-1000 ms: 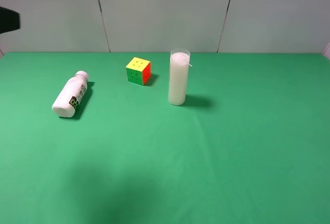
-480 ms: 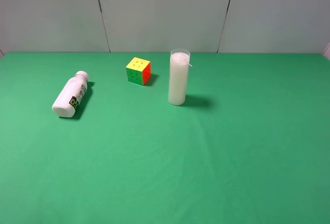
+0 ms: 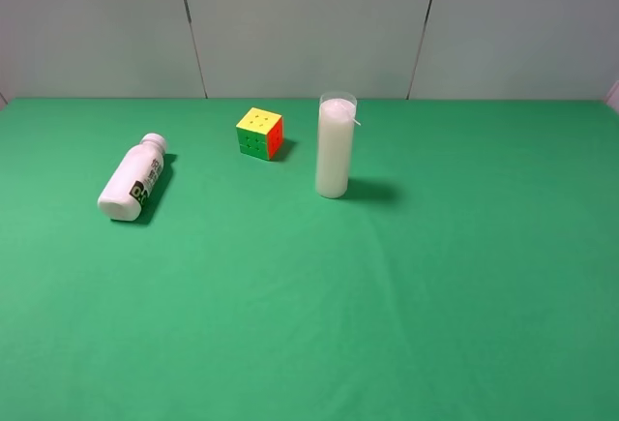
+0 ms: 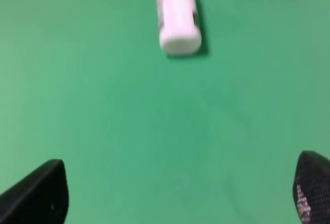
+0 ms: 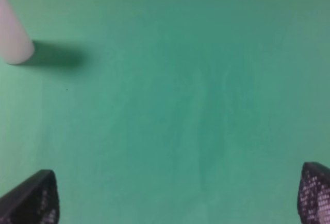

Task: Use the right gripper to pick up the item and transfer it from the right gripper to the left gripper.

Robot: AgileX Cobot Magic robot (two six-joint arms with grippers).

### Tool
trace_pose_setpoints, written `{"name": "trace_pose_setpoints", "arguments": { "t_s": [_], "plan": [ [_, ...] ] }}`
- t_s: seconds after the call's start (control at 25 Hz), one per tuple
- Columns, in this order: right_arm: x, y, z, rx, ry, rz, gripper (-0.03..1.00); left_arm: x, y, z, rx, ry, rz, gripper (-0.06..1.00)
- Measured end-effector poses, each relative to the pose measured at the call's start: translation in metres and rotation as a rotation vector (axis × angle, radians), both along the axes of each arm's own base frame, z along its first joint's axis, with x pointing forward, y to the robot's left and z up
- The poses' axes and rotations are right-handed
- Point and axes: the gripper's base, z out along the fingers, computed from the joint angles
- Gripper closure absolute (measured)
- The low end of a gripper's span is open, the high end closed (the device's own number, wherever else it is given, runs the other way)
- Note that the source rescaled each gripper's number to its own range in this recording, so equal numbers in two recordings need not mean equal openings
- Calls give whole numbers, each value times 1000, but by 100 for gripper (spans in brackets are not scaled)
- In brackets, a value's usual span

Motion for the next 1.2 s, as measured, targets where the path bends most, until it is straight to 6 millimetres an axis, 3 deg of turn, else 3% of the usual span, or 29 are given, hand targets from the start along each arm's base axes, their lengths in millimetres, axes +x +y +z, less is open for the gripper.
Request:
{"name": "trace_pose_setpoints", "arguments": {
  "t_s": [0.16, 0.8, 1.2],
  "plan": [
    [0, 0, 0, 0, 0, 0, -3, 6, -2, -17, 10, 39, -2, 1],
    [0, 0, 0, 0, 0, 0, -3, 7, -2, -17, 9, 25, -5, 1],
    [0, 0, 0, 0, 0, 0, -3, -17, 4, -15, -26, -135, -5, 2]
  ]
}}
